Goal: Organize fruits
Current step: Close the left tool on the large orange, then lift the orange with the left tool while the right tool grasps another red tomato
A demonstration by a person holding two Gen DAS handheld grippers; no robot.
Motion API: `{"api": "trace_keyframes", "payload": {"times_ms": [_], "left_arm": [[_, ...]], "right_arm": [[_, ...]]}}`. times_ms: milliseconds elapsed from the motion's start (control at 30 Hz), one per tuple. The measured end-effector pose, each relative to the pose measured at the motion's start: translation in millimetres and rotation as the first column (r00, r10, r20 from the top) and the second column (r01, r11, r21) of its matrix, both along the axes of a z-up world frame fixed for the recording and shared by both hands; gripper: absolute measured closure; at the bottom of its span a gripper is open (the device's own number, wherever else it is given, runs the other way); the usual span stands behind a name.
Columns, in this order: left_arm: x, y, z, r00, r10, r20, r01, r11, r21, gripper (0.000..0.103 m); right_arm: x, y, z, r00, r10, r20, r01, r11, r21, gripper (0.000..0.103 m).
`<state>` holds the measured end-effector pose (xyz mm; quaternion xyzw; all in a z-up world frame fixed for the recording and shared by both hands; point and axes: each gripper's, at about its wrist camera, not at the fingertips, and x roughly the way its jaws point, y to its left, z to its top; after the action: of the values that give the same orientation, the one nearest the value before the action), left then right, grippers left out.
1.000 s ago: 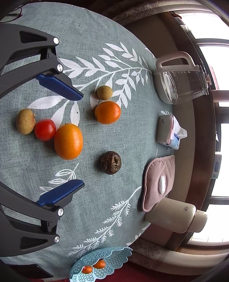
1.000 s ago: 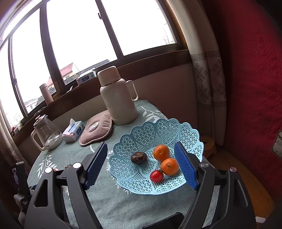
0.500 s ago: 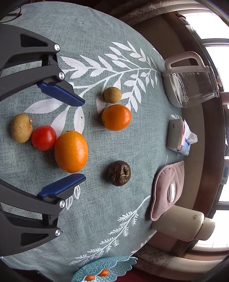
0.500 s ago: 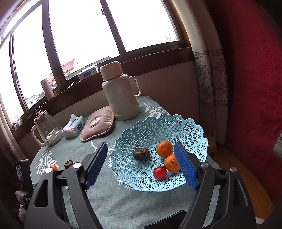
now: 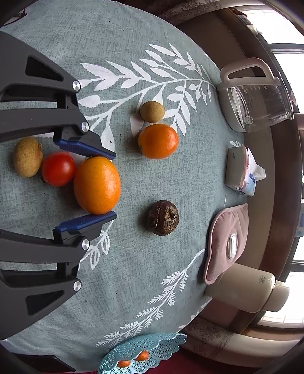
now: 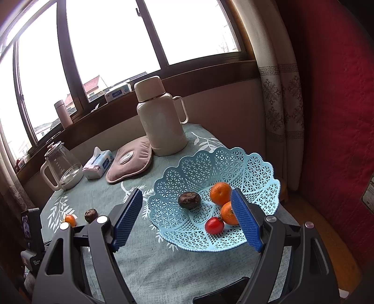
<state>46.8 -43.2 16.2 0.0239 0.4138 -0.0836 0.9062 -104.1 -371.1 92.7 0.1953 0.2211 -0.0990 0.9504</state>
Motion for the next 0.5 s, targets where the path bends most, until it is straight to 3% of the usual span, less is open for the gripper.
{"api": "trace_keyframes", "payload": {"times_ms": [500], "left_arm": [[-15.4, 18.4, 29.8, 0.995, 0.044, 0.088, -0.039, 0.997, -0.064, 0.057]], "right_arm": [[1.8, 8.1, -3.0, 1.0, 0.016, -0.006, -0.016, 1.0, -0.01, 0.024]]}}
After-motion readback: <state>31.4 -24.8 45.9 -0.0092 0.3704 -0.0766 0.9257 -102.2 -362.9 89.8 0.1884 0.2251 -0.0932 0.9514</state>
